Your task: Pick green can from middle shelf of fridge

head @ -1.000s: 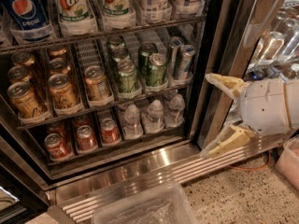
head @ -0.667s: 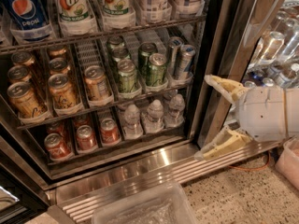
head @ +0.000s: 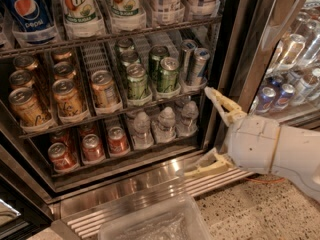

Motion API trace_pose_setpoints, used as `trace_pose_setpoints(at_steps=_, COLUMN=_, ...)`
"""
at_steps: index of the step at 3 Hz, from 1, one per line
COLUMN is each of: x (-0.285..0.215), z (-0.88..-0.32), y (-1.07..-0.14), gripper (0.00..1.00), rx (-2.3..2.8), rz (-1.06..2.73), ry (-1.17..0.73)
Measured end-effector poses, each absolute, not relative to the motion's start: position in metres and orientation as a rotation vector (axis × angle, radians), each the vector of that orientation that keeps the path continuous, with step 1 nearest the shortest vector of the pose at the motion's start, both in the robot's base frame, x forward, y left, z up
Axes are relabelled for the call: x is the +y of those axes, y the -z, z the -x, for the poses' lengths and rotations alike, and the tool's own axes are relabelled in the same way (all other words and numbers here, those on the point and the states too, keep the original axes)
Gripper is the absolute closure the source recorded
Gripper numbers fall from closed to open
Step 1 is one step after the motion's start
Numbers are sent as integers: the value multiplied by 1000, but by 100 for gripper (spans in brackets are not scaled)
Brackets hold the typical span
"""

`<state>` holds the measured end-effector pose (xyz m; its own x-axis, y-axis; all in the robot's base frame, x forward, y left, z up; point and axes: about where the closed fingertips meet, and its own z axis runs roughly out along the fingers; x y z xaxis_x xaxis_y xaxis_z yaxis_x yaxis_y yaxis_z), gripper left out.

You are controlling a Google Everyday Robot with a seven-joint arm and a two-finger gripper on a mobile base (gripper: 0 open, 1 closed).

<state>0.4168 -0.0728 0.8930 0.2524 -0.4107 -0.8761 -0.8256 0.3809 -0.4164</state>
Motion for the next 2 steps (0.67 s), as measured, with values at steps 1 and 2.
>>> trace_pose_setpoints(at_steps=1, x=-56, z=-426, y=-884, gripper=0, rx=1361, rz=1170, ry=-406)
trace_pose_setpoints(at_steps=2, x=-42, z=-438, y=-874, gripper=0, rx=1368, rz=1103, ry=-417)
